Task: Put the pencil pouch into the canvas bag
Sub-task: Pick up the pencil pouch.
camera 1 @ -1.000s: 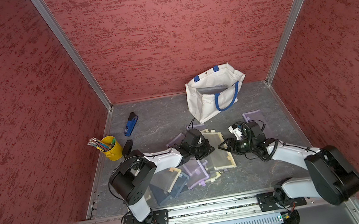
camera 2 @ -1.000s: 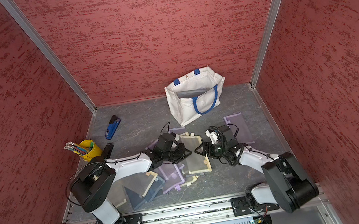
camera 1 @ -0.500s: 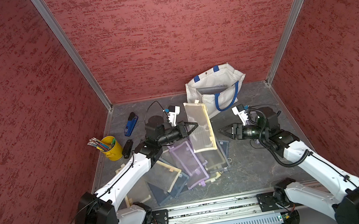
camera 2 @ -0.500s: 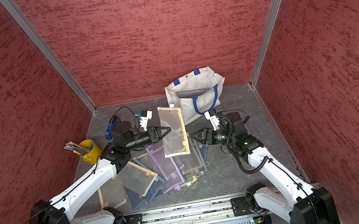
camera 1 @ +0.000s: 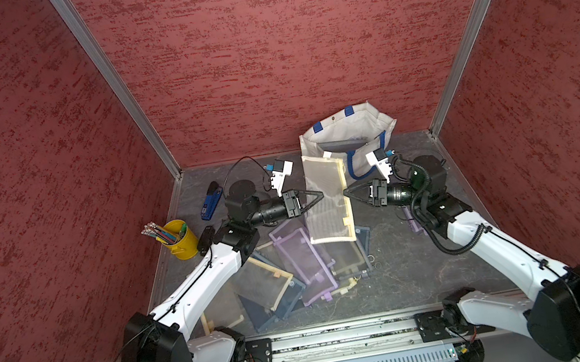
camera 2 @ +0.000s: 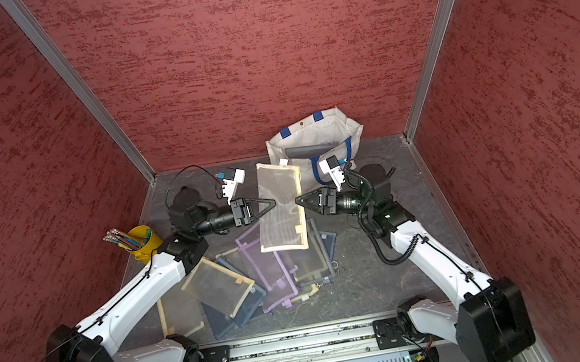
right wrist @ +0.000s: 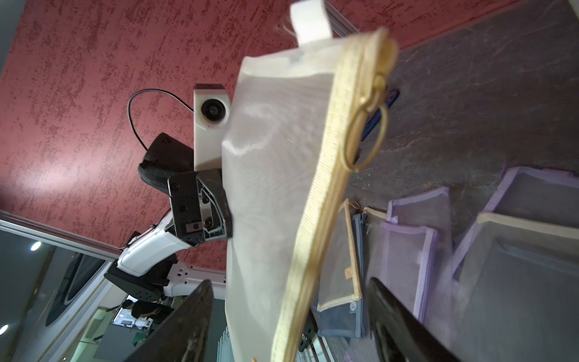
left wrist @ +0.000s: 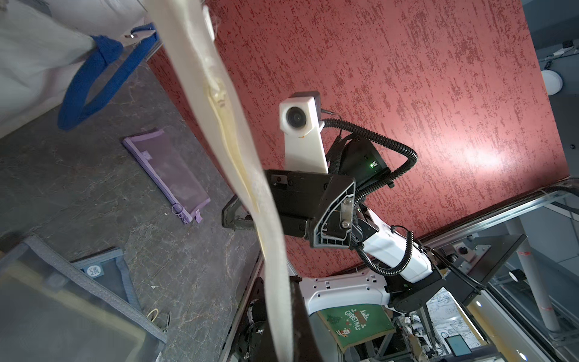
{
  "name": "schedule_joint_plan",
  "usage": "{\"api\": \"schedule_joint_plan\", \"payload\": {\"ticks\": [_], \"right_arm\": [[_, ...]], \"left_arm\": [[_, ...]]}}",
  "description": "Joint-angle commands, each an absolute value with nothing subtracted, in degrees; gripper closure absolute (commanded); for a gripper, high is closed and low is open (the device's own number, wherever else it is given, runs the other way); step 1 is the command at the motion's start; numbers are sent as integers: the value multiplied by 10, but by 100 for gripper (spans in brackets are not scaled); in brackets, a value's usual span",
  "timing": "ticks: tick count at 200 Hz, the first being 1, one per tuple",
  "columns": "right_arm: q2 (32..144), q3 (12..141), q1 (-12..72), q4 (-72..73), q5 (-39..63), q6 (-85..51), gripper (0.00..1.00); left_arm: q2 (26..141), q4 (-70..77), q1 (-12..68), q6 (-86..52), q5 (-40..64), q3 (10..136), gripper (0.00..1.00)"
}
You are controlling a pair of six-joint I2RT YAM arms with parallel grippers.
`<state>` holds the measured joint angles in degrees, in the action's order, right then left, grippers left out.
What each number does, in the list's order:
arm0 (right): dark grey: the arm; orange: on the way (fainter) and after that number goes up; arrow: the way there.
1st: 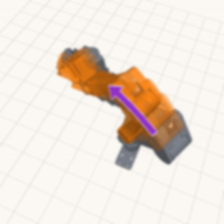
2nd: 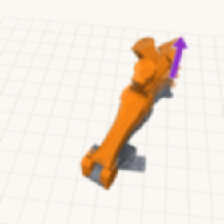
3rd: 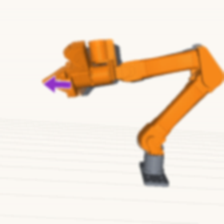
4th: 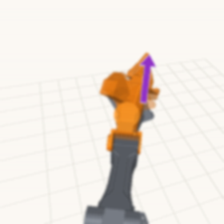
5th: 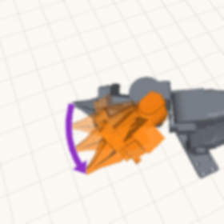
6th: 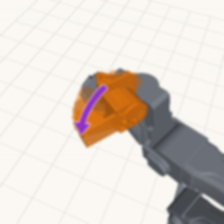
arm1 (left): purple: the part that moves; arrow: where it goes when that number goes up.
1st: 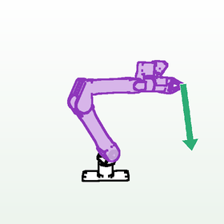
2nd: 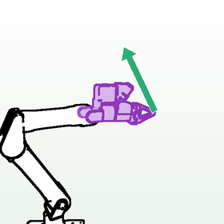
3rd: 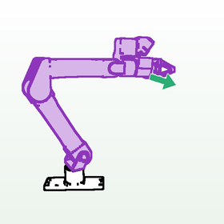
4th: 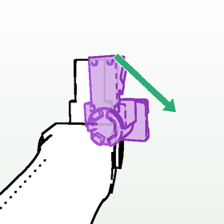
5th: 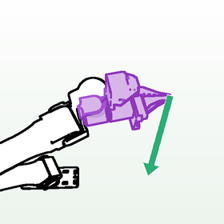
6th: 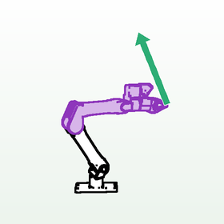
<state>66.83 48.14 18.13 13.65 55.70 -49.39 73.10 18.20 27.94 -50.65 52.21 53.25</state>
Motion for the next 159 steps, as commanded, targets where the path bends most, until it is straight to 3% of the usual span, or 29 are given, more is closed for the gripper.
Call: {"api": "schedule_joint_plan", "payload": {"ticks": [1, 20, 42, 66, 99, 116, 125, 149, 159], "right_arm": [[679, 486, 192, 228, 575, -540, 23], [690, 496, 201, 230, 574, -538, 23], [697, 501, 207, 238, 571, -541, 30], [697, 514, 207, 211, 557, -520, 59], [711, 553, 207, 159, 547, -484, 84], [724, 584, 207, 115, 536, -456, 95], [733, 608, 206, 74, 521, -431, 100], [766, 686, 193, -4, 466, -393, 100], [784, 725, 187, -44, 424, -383, 100]], "left_arm": [[747, 237, 284, -523, 538, 543, 100], [761, 257, 284, -532, 547, 547, 100], [774, 259, 282, -533, 550, 554, 100], [776, 255, 274, -532, 544, 553, 100], [768, 232, 262, -520, 523, 544, 100], [762, 206, 261, -504, 509, 545, 78], [756, 185, 259, -494, 499, 546, 61], [732, 95, 256, -452, 425, 551, 14], [718, 45, 255, -430, 383, 555, 0]]}}
